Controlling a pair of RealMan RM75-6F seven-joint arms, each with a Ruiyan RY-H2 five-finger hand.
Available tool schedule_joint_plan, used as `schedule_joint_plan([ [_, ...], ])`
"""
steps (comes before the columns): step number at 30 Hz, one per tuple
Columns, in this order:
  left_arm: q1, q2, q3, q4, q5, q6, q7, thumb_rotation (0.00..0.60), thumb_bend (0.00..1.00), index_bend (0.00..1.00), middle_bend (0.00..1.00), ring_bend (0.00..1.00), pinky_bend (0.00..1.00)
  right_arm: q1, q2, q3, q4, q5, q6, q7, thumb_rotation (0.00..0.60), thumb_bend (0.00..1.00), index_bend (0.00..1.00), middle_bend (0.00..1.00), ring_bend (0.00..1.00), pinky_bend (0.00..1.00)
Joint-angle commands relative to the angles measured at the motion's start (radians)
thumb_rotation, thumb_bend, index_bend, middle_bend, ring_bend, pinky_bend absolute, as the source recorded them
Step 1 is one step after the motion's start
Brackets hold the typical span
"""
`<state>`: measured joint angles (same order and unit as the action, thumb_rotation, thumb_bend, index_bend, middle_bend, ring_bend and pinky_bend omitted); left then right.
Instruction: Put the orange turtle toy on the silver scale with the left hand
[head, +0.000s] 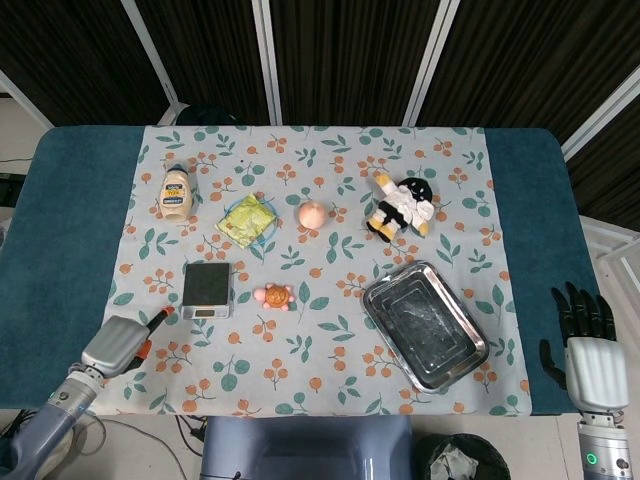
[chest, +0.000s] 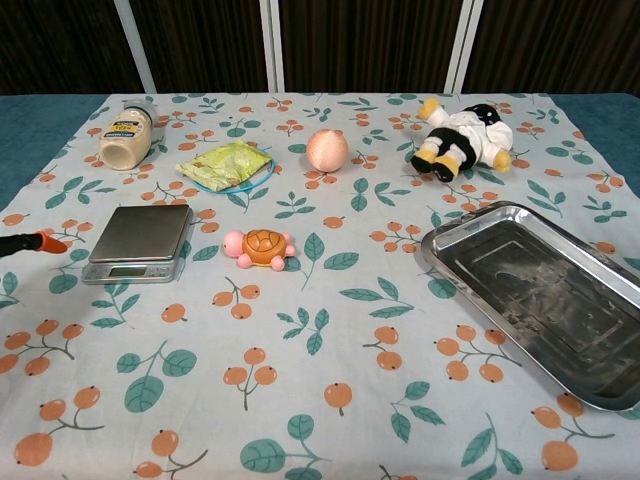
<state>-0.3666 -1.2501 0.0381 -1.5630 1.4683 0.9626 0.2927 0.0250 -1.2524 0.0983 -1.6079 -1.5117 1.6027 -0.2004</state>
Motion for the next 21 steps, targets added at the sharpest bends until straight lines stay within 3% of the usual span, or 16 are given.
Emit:
schedule_joint_plan([
  [1, -0.009, -0.014, 0.002, 0.006, -0.009, -0.011, 0.015, 0.6, 0.64, 0.1, 0.68, 0.65, 0.66, -0.001, 0.0, 0.0, 0.0, 0.0, 0.001, 0.001, 0.6, 0.53, 0.0, 0.0, 0.01, 0.0],
  [21, -0.029, -0.044, 0.003, 0.013, -0.061, -0.022, 0.063, 0.6, 0.64, 0.1, 0.66, 0.64, 0.66, -0.002, 0.003, 0.001, 0.002, 0.001, 0.001, 0.011, 0.6, 0.53, 0.0, 0.0, 0.01, 0.0],
])
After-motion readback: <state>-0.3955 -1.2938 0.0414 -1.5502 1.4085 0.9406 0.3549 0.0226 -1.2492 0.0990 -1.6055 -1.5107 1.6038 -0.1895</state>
